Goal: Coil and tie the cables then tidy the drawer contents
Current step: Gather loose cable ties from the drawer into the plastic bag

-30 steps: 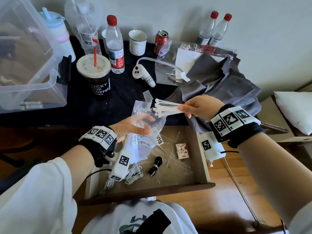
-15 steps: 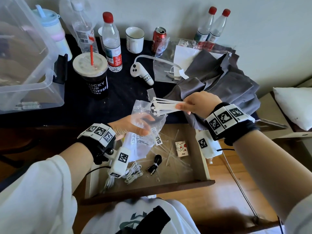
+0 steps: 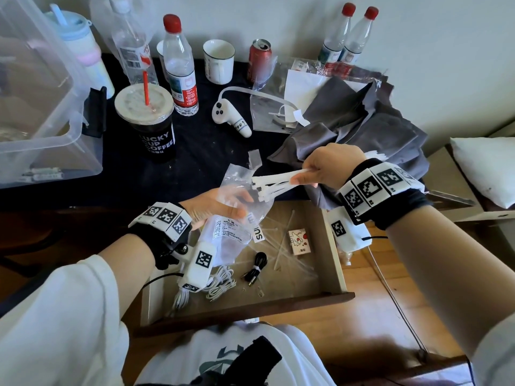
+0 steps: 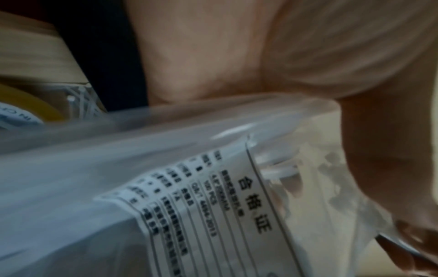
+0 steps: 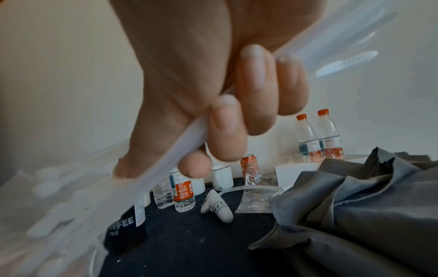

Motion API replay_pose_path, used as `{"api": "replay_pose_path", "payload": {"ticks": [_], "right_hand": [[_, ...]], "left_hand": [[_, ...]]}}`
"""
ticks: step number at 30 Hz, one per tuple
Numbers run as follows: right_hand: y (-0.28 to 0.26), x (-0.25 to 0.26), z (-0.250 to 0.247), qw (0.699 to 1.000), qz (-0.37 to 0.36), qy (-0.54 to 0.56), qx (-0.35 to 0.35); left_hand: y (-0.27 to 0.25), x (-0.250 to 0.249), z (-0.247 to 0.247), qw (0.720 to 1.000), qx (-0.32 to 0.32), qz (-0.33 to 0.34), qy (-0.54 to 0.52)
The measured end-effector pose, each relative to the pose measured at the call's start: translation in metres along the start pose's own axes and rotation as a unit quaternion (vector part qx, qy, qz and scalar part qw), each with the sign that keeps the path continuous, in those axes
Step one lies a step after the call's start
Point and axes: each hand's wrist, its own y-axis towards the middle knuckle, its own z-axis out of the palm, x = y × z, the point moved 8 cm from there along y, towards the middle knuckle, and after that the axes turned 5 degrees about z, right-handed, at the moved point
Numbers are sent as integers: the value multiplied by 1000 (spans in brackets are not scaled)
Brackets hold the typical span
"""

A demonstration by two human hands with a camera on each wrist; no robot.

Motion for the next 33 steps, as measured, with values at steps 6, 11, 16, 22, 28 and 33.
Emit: {"api": "replay_pose_path", "payload": {"ticks": [6,11,16,22,28,33], "right_hand": [[-3,-2,0,1000,0,0,18],[-3,2,1,1000,-10,-14,19],[-4,4,2,998,-26,-62,2],[-3,10,-1,995,-43,-86,-6],[-8,4,-10,996,-22,-54,-70],[-9,2,-14,993,-28,-37,-107]], "left_hand": [[0,2,-3,1000,-11,4,-4],[1,0,0,1000,-1,-2,22],[4,-3,3,1000,-3,-3,28],[9,-5,6,999,-22,0,29],[5,-1,-1,998,-55,8,-32],[6,-2,-2,995,-69,29,-62]]}}
